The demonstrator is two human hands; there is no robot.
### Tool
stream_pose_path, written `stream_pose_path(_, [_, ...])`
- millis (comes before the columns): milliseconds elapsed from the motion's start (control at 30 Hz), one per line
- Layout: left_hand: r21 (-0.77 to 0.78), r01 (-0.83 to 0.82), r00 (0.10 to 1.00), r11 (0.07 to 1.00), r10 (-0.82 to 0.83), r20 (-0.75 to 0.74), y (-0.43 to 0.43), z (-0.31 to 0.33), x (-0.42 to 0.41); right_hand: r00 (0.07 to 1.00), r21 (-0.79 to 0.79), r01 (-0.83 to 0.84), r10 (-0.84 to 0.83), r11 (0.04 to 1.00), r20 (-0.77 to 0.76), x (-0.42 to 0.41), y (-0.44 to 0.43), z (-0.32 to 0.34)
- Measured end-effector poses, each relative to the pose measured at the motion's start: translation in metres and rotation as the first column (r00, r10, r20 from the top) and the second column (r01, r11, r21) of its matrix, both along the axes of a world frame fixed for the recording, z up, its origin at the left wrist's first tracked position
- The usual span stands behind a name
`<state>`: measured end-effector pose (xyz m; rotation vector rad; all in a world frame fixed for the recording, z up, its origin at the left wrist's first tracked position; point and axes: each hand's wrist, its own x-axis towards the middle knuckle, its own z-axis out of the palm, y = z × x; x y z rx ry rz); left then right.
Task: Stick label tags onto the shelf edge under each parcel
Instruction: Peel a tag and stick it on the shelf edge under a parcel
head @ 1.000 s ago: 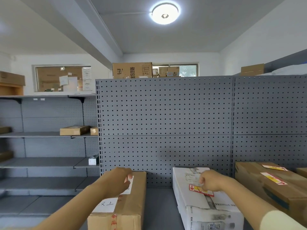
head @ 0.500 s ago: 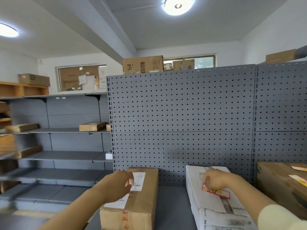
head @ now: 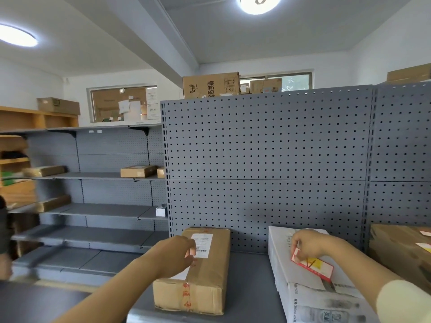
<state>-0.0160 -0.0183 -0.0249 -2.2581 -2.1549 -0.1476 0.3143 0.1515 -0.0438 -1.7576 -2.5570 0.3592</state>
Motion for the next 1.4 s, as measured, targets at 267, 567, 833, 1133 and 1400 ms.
stream_pose_path(267, [-0.041, -0.002, 1.000, 0.999, 0.003, 0.027, -0.016, -0.004, -0.011, 0.897, 0.126, 0.011, 0.045, 0.992, -0.440, -0.018, -0.021, 0.036])
stream_pose_path(567, [-0.199, 0.024, 0.997, 0.980, -0.008, 0.082, -0.037, -0.036, -0.024, 0.798, -0.065, -0.203, 0.127, 0.977, -0.589, -0.117, -0.111, -0.032])
stream_pose_path(833, [-0.366, 0.097, 0.995, 0.925, -0.084, 0.051, -0.047, -0.074, -0.040, 0.934, 0.107, -0.192, 0.215, 0.976, -0.287, -0.174, -0.157, -0.080])
stream_pose_path(1133, [-0.385, 0.083, 0.992, 0.919, -0.040, 0.118, -0.037, -0.110, -0.052, 0.954, 0.150, -0.126, 0.161, 0.981, -0.252, -0.185, -0.155, -0.099])
stream_pose_path(1400, [-0.348, 0.111, 0.990, 0.931, -0.073, 0.120, -0.034, -0.129, -0.057, 0.965, 0.201, -0.106, 0.149, 0.974, -0.217, -0.185, -0.161, -0.109])
